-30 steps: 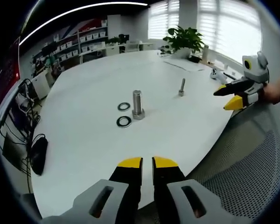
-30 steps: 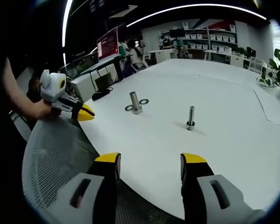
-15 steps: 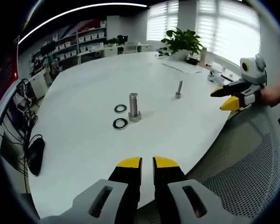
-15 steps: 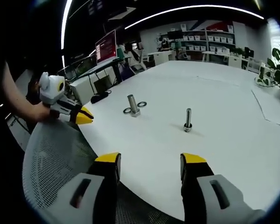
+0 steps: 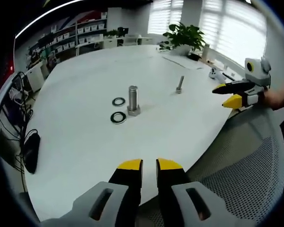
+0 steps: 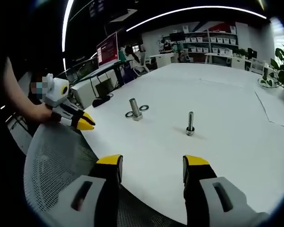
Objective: Place the washer onto the threaded stud by aligning its center hole with the stud, sliding it down to the base, and recovering from edge contact or off-axis alignment until the washer reaches the visible bottom stop.
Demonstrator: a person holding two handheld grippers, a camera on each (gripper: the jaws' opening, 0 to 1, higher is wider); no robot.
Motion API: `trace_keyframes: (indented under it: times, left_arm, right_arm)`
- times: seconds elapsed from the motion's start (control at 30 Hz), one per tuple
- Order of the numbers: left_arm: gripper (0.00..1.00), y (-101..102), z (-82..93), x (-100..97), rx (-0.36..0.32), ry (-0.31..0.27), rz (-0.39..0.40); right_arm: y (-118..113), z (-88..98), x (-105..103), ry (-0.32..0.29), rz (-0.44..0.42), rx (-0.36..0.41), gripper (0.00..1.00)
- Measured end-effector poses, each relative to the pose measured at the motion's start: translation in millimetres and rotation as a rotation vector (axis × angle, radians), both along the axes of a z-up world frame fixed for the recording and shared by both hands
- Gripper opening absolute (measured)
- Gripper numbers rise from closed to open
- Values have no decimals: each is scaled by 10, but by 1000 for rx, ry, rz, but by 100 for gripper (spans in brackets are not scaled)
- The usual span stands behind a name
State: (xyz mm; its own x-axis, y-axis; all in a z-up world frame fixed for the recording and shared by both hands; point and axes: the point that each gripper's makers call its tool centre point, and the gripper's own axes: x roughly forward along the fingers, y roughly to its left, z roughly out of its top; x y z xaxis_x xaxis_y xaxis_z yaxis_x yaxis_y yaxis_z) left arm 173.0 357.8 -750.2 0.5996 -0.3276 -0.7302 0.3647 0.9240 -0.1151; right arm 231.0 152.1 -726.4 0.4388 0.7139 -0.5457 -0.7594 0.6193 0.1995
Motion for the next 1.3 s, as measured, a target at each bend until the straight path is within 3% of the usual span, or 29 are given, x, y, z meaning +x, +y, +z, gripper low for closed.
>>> trace_keyframes:
  times: [0.23, 0.53, 0.73, 1.0, 1.2, 1.3]
  left_arm:
    - [10, 90, 50, 128, 27, 14, -8]
    - [15, 243, 15, 522, 69, 45, -8]
    - [20, 228, -28, 788, 107, 70, -68]
    - [22, 169, -136, 993, 169, 134, -140]
    - [31, 136, -212, 1143, 190, 174, -171]
    - [30, 178, -289, 1157, 252, 215, -227]
  right_arm:
    - [0, 1, 1, 1, 0, 2, 54]
    - [-3, -10, 0, 2, 1, -2, 53]
    - [-6, -18, 2, 3, 1, -7, 53]
    - [-22, -9, 21, 4, -13, -1, 53]
    - [-27, -7, 26, 3, -18, 0, 53]
    - [-23, -6, 18, 5, -17, -3, 53]
